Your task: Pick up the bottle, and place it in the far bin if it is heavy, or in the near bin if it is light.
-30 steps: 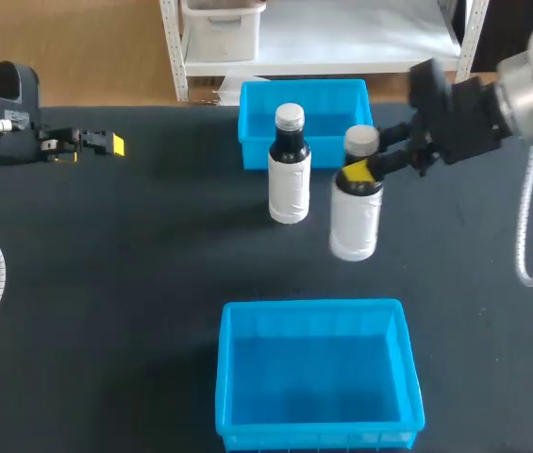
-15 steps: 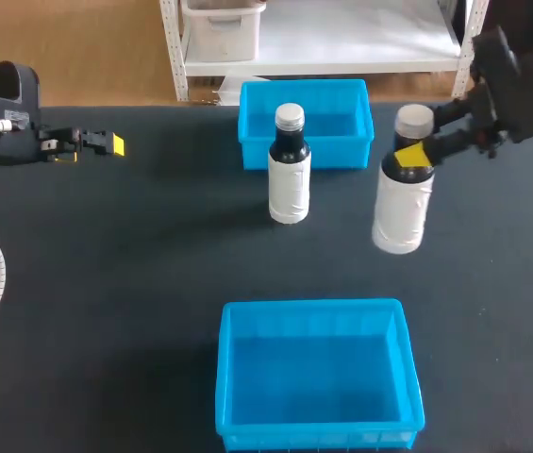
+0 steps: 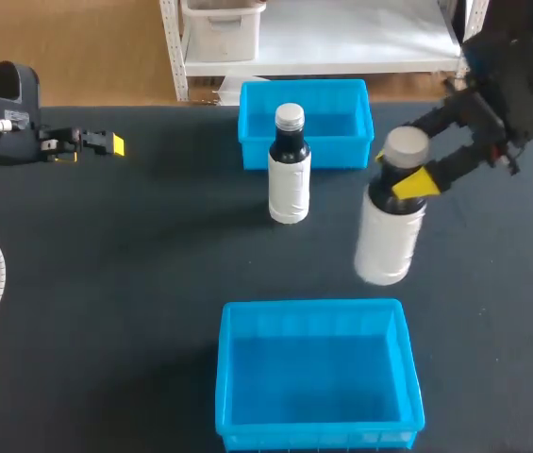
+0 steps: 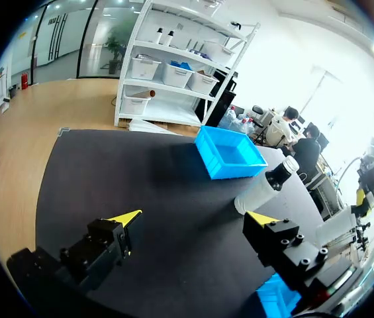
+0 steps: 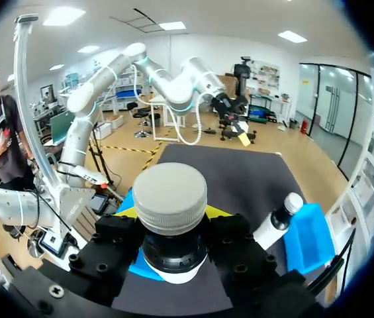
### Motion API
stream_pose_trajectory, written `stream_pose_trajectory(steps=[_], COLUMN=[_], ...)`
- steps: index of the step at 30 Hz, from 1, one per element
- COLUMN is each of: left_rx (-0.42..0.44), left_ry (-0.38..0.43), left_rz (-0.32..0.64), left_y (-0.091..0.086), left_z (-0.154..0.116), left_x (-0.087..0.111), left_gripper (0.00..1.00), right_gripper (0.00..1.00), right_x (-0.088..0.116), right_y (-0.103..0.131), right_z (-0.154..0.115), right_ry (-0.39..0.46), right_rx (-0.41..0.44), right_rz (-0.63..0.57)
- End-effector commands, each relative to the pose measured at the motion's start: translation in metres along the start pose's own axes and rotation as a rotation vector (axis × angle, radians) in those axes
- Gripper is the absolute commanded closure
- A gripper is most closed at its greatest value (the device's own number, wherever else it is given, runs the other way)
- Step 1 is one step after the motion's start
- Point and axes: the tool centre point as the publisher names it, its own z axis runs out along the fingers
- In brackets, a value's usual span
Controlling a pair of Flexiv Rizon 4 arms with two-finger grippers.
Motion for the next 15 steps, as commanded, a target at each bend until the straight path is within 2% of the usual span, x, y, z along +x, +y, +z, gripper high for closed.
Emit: stream_pose_trajectory(steps=[1, 5, 15], left_rx=[0.000, 0.000, 0.000], left_ry=[0.000, 0.000, 0.000], left_rz=[0.000, 0.000, 0.000], left_y=[0.000, 0.000, 0.000], left_z=[0.000, 0.000, 0.000], left_x=[0.000, 0.000, 0.000], left_gripper=[0.00, 0.00, 0.00], right_gripper=[1.00, 1.00, 1.00], right_x=[-0.009, -0.019, -0.028], right_y=[-0.007, 0.005, 0.041], right_z=[0.027, 0.054, 0.116], right_ry=[-0.024, -0.030, -0.025], right_rx=[-0.102, -0.155, -0.279], right_rz=[-0.015, -0.035, -0.106])
